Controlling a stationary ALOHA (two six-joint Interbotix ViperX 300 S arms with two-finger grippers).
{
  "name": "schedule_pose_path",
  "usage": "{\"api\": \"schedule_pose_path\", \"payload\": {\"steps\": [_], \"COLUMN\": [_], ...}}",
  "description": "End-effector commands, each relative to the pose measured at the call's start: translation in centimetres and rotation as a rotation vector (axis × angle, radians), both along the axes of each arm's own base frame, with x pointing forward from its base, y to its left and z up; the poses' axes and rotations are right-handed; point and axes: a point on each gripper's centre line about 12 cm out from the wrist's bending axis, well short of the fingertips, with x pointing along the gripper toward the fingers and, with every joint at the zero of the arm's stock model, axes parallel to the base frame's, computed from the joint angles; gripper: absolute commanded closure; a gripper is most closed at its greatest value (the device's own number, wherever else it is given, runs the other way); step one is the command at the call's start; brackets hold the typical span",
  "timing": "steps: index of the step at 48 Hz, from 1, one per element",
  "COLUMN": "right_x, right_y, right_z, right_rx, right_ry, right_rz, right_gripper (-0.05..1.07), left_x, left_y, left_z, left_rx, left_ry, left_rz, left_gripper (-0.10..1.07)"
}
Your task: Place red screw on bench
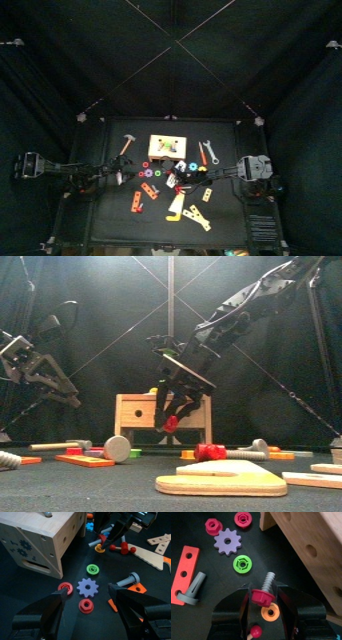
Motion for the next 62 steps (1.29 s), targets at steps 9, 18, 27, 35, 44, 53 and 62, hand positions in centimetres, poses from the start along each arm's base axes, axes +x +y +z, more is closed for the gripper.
{"api": "schedule_pose_path", "payload": {"steps": [9,18,27,35,44,53,62], "right_x": [-0.2,-1.4,-2.9,-4.1,-5.2,-6.0,-6.1], "right_y": [0.6,0.2,-0.7,-3.9,-7.4,-9.2,-8.9], "right_z": [5.2,8.6,10.8,11.4,11.2,11.0,10.8], "right_rx": [-0.031,-0.091,-0.142,-0.172,-0.181,-0.19,-0.169], "right_ry": [-0.113,-0.16,-0.191,-0.188,-0.175,-0.162,-0.178], "right_rz": [0.029,0.017,-0.001,-0.086,-0.172,-0.211,-0.189], "right_gripper": [0.39,0.39,0.39,0.39,0.39,0.39,0.39], "left_x": [0.7,0.8,0.8,0.9,0.8,0.8,0.7], "left_y": [0.2,0.2,0.2,0.2,0.2,0.2,0.2], "left_z": [0.8,0.9,1.0,1.0,1.0,0.9,0.9], "left_rx": [0.004,0.005,0.008,0.009,0.009,0.009,0.009], "left_ry": [-0.027,-0.032,-0.033,-0.034,-0.032,-0.031,-0.029], "left_rz": [0.005,0.005,0.003,0.003,0.003,0.003,0.003], "left_gripper": [-0.01,-0.01,-0.01,-0.01,-0.01,-0.01,-0.01]}}
